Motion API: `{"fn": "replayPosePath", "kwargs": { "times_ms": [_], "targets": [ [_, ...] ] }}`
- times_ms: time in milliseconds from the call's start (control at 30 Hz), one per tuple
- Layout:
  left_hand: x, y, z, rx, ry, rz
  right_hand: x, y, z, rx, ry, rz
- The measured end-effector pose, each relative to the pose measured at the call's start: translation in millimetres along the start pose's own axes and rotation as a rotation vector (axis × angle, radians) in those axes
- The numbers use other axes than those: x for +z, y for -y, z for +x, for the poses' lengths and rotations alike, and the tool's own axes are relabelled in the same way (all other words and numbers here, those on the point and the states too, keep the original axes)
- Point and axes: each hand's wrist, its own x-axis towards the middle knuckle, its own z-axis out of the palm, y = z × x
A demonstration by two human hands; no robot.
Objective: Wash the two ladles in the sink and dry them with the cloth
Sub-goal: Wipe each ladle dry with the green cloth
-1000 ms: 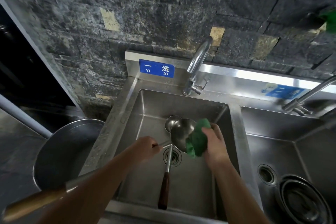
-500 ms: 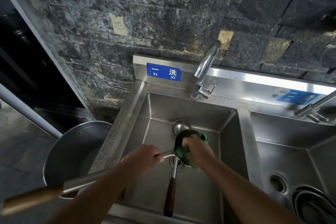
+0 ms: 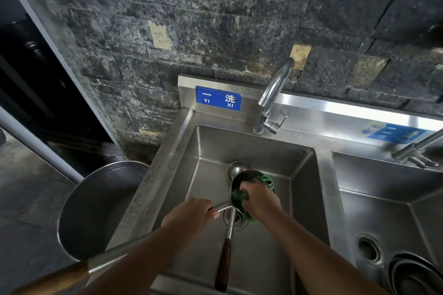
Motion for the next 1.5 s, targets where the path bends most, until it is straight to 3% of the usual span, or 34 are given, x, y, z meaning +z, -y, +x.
{"fn": "replayPosePath", "kwargs": {
  "times_ms": [133,267,433,533,600,700,867,1000,1067,1200,1333,1433,1500],
  "targets": [
    [-4.3,-3.2,4.5,-0.021,-0.092,0.120,-4.0,-6.3,-9.2,-0.003,0.107,-0.401],
    [-12.0,-13.6,16.4,-0.073,-0.112,0.101,-17.3,-23.6,-17.8,0.089,-0.063,-0.035],
    [-6.3,-11.5,24.3,-0.065,-0.079,-0.059,-40.5,-40.7,-42.2,-0.069,-0.215,0.449],
    [-2.3,-14.6,21.4,-0.050,-0.079,0.003,-43.9,-36.1,-46.7,-0.095,-0.315,0.685],
    [-0.2,-18.0,16.7,-0.030,-0.083,0.089,-46.5,-29.7,-42.2,-0.111,-0.421,0.679],
    [1.0,-25.4,10.9,0.004,-0.099,0.115,-43.8,-13.8,-31.5,-0.144,-0.532,0.480],
    [2.7,-38.1,1.3,0.079,-0.073,0.211,-8.0,14.0,-10.2,-0.128,-0.473,-0.010],
    [8.8,-55.3,-5.3,0.123,-0.035,0.288,-15.2,22.6,14.8,-0.021,-0.180,-0.186],
    [11.9,-59.7,-6.9,0.115,-0.051,0.247,-21.8,18.4,24.4,0.080,-0.134,-0.101],
    [13.1,-48.4,-9.5,0.084,-0.081,0.173,-36.5,-4.8,30.8,0.260,-0.193,0.308],
    [6.5,-27.3,-7.8,-0.001,-0.095,0.091,-34.6,-27.5,22.7,0.290,-0.211,0.676],
    [3.7,-19.7,-4.8,-0.045,-0.115,0.081,-8.5,-22.3,2.9,0.183,-0.257,0.681],
    [5.3,-20.4,-3.2,-0.063,-0.103,0.078,12.8,-8.8,-15.6,0.038,-0.338,0.503]
  ]
}}
